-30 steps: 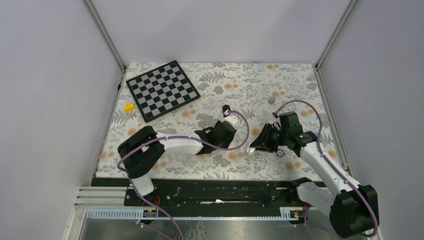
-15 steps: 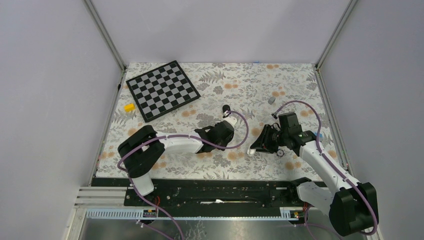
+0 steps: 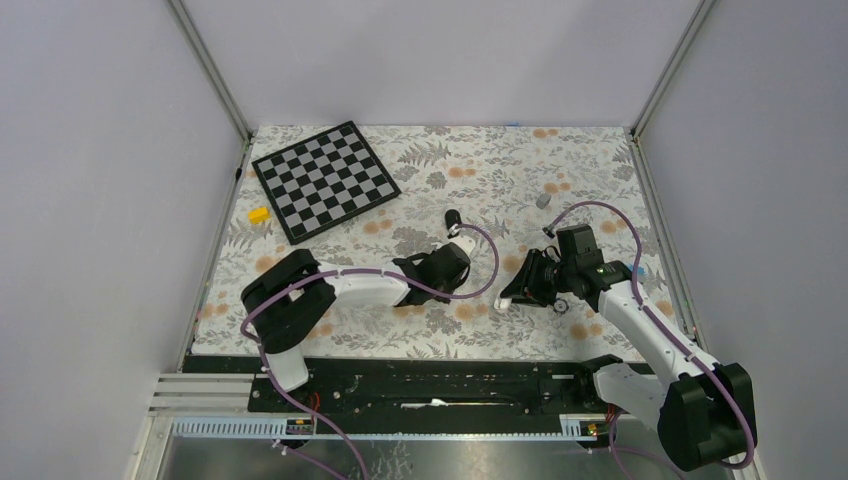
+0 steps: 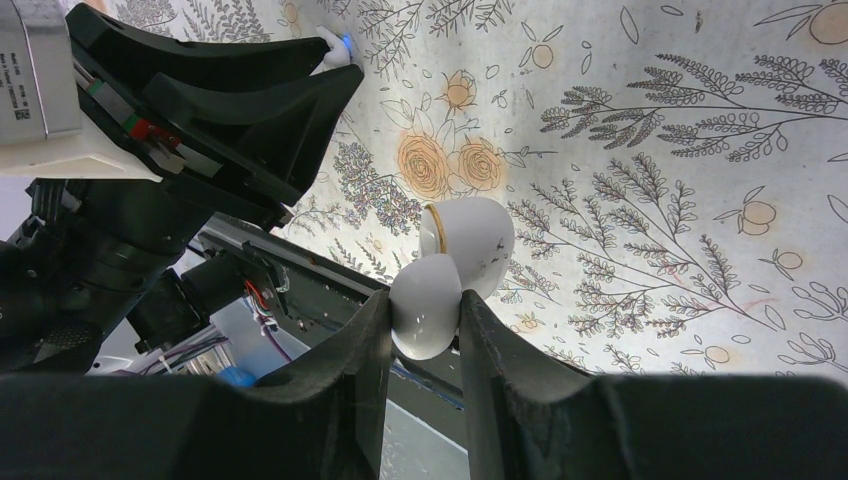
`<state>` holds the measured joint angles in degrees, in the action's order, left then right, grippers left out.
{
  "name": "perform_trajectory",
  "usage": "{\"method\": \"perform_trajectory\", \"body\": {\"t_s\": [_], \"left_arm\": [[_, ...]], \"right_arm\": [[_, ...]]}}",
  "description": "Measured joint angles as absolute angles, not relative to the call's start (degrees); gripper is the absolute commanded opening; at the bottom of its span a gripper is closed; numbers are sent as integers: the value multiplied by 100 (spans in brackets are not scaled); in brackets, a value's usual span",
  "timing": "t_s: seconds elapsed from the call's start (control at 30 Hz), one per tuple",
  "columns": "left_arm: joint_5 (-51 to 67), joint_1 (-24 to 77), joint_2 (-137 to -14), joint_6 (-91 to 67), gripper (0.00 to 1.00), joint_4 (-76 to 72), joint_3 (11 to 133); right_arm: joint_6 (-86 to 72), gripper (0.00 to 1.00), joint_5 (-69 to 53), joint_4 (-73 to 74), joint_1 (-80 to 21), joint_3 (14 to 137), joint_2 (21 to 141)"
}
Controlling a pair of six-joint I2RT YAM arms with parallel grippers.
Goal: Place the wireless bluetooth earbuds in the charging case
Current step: Pick up the earbud from the center of the board.
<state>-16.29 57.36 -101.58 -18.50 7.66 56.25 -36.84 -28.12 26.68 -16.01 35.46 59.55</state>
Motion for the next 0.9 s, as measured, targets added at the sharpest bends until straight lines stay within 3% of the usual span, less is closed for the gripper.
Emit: {"method": "perform_trajectory", "body": {"t_s": [0.3, 0.6, 0.9], "left_arm": [[-1625, 5747, -10175, -1850, 18, 768, 5638], [-1577, 5743, -10162, -1859, 14, 840, 5669], [-204, 5175, -9435, -2198, 8, 1090, 5854]], "right_arm": [[-3686, 0, -2812, 2668, -1601, 3546, 5955], [-3667, 0, -2853, 2665, -1601, 3546, 5955], [-3454, 0, -3273, 2086, -1597, 3371, 5953]]}}
